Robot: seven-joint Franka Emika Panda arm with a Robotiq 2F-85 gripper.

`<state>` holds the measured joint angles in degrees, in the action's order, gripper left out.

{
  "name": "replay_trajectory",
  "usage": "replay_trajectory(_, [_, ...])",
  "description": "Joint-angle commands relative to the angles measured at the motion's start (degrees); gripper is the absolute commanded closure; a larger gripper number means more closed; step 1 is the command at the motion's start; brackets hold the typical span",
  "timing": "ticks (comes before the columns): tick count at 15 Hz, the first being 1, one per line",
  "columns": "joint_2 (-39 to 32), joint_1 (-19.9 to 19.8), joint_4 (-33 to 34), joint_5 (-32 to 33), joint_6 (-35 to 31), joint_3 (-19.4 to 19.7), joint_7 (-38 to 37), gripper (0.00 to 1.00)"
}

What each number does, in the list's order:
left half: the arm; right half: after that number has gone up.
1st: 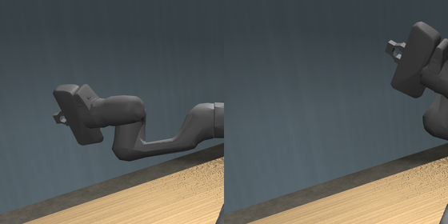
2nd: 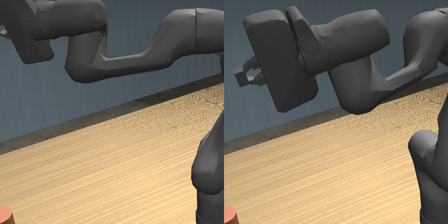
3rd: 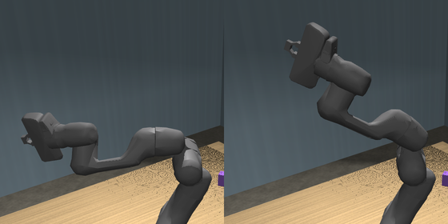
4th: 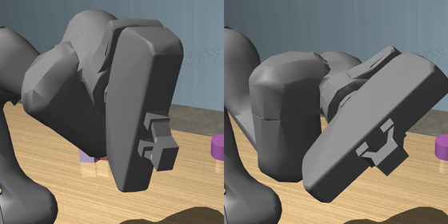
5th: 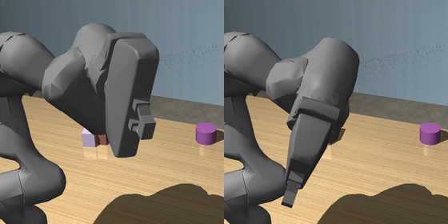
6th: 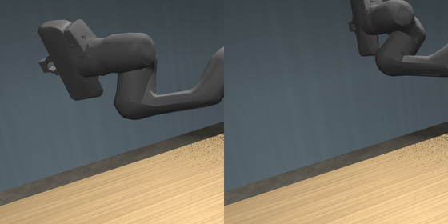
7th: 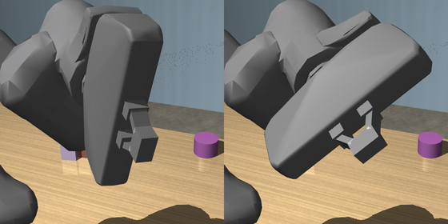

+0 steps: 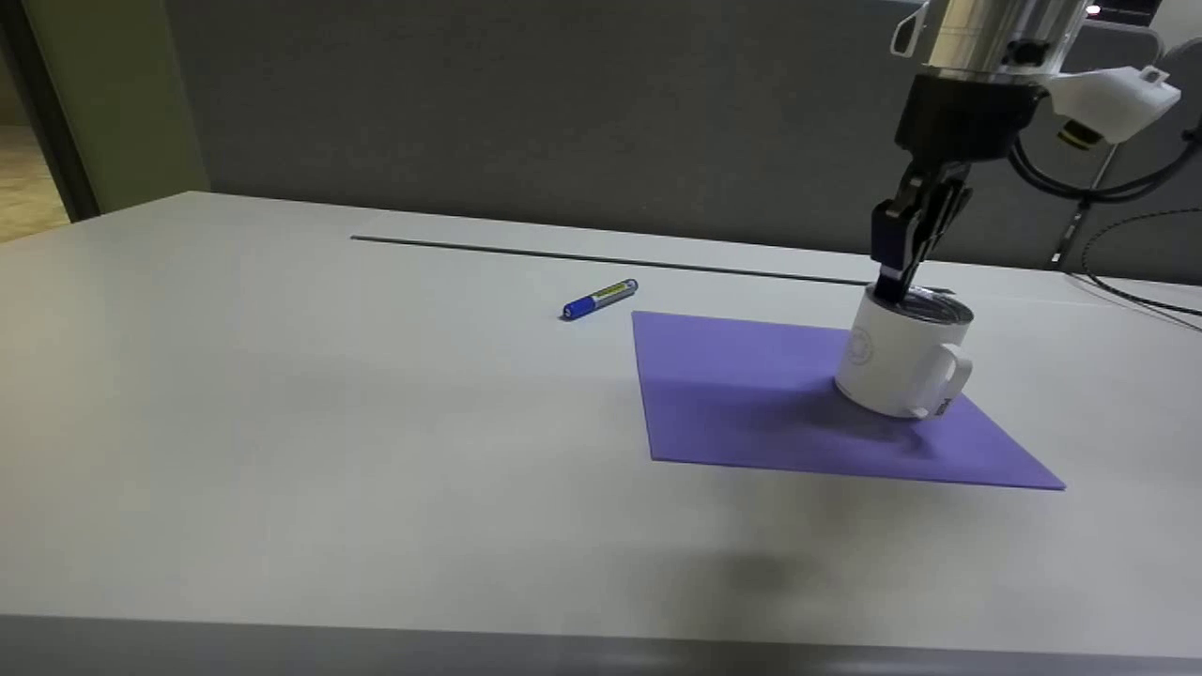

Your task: Close the slider on the top of the cup

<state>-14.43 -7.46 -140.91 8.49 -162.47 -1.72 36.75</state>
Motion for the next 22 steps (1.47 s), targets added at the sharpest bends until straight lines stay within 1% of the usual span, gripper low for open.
replay_trajectory(1, [3.4,-1.6,-2.0,-2.5,1.7,-1.6,1.7,1.00])
replay_trajectory(5, [5.4,-1.4,-2.0,-3.1,3.6,-0.9,1.6,1.00])
replay_trajectory(8, [6.0,-1.7,-2.6,-4.0,3.7,-0.3,2.6,1.00])
replay_trajectory(11, [5.6,-1.8,-3.2,-3.3,3.0,0.8,2.8,1.00])
replay_trajectory(13, [5.4,-1.8,-4.1,-2.2,0.6,1.9,1.9,1.00])
replay_trajectory(14, [5.3,-2.0,-4.6,-3.1,-0.8,1.9,1.6,1.00])
replay_trajectory(17, [5.3,-1.9,-6.1,-3.6,-5.3,3.2,-2.5,1.00])
replay_trajectory(22, [3.7,-2.9,-7.3,-4.8,-11.3,3.4,-7.2,1.00])
